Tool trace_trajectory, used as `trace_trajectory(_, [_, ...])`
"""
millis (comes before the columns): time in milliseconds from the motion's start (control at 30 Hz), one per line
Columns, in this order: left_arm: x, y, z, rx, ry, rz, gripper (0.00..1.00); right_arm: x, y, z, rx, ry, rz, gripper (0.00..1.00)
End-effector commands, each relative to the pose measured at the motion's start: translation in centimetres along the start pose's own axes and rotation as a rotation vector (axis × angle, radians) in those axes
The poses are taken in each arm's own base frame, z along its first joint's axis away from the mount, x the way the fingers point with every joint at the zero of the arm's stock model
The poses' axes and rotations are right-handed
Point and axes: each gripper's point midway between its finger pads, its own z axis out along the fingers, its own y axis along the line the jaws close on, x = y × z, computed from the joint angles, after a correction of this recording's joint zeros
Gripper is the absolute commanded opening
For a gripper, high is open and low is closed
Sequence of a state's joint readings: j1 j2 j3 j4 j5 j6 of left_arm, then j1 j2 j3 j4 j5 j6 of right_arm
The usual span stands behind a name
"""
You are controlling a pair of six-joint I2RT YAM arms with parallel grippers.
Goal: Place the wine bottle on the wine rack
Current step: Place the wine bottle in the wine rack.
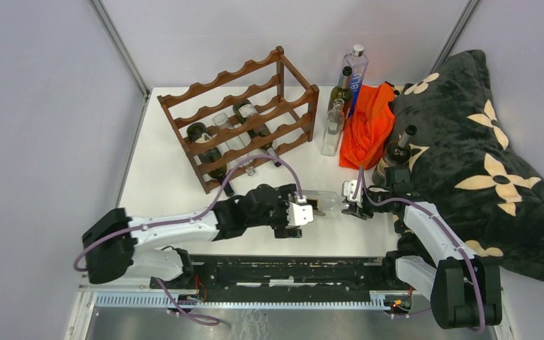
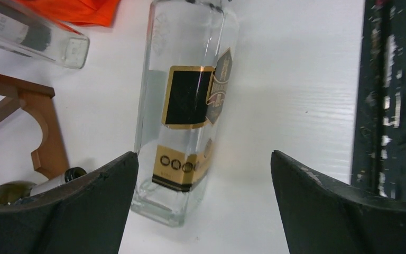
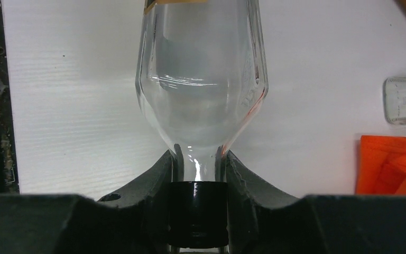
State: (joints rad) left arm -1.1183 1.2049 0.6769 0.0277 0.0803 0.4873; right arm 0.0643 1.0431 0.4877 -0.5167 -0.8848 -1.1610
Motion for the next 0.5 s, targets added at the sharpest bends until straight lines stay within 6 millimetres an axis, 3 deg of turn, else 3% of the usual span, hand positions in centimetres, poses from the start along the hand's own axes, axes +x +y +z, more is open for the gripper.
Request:
trace_trajectory(0, [-2.2, 3.1, 3.3, -0.100, -0.066, 0.154, 1.00, -1.9, 0.2, 0.2, -0.034, -0.092, -0.074, 0.00])
trace_trajectory(167, [-1.3, 3.2, 5.6, -0.053, -0.052, 0.181, 1.00, -1.8, 0.5, 0.2, -0.043, -0.091, -0.095, 0.01])
trace_trajectory(333, [-0.4, 4.0, 6.7, 0.004, -0.082, 0.135, 1.00, -1.6, 1.1, 0.3, -0.070, -0.098, -0.118, 0.03])
trace_trajectory(467, [0.9, 2.9, 7.8, 0.126, -0.071, 0.087, 0.94, -1.4, 1.6, 0.4, -0.094, -0.099, -0.135, 0.04])
